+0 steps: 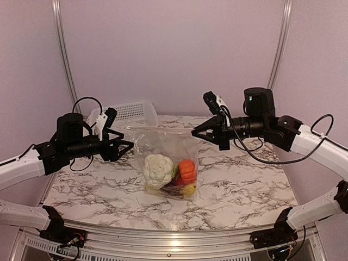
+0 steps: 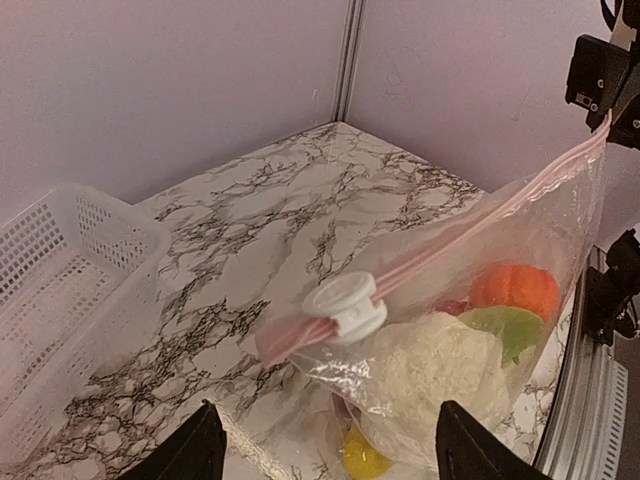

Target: Open the zip-top bag and remove the fake food

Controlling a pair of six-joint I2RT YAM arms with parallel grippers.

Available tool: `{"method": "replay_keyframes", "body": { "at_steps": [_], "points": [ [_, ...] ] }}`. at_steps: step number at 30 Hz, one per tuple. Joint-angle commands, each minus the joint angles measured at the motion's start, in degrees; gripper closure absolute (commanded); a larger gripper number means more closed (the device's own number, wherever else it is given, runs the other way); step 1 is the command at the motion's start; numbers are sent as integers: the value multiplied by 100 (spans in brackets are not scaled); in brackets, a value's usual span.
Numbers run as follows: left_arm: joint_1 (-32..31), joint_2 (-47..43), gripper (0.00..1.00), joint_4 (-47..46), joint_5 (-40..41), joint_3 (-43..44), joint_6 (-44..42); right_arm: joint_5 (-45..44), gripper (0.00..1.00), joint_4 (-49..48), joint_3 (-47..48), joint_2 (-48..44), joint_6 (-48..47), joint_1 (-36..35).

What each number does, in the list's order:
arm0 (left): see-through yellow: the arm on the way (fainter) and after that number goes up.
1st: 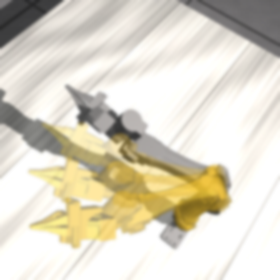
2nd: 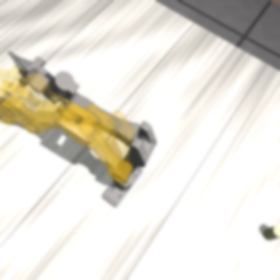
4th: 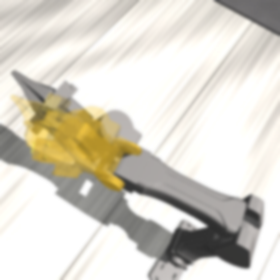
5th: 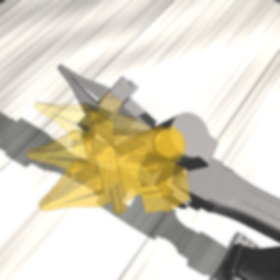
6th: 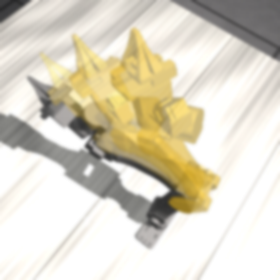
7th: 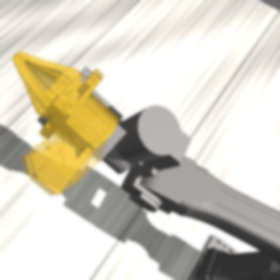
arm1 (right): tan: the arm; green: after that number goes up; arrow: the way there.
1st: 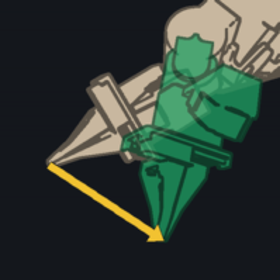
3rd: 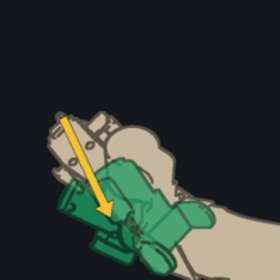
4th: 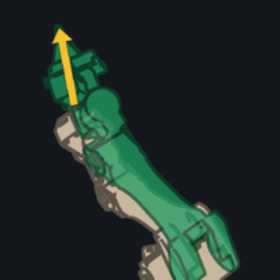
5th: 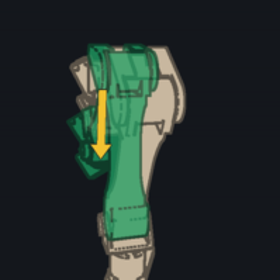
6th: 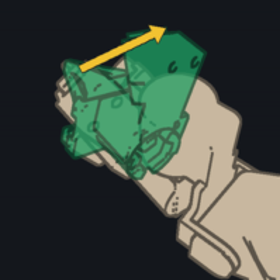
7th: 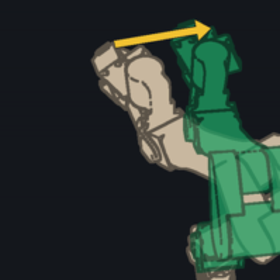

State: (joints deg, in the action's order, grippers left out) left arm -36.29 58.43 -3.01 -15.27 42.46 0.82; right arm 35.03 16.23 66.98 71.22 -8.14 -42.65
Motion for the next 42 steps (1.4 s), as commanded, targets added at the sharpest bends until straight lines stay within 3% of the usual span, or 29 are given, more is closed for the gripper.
{"method": "replay_keyframes", "body": {
  "at_steps": [1,6,11,13,21,22,25,29,36,42],
  "points": [
    [35,454,29,-1424,-833,-81,271,248,100,-396,-140,-234,216,190],
    [35,984,48,-2452,-1243,-146,606,405,100,-534,-344,-355,386,359],
    [35,1410,90,-2724,-1583,86,746,437,100,-529,-451,-440,429,465],
    [35,1241,99,-2656,-1505,128,706,376,100,-534,-493,-474,400,511],
    [35,784,100,-834,-1122,1120,-132,-10,97,-309,-272,-293,-114,815],
    [35,794,100,-625,-1143,1247,-293,-94,92,-161,-127,-233,-305,834],
    [26,864,100,-106,-1200,1562,-507,-160,56,53,249,-71,-448,833],
    [1,914,100,72,-1296,1611,-529,-101,40,-109,720,229,-236,648],
    [-62,1107,100,596,-1239,1962,-512,-456,41,415,1987,1176,-373,-336],
    [-62,1043,100,457,-1243,1896,-188,-948,48,85,2375,1728,-391,-892]
  ]
}}
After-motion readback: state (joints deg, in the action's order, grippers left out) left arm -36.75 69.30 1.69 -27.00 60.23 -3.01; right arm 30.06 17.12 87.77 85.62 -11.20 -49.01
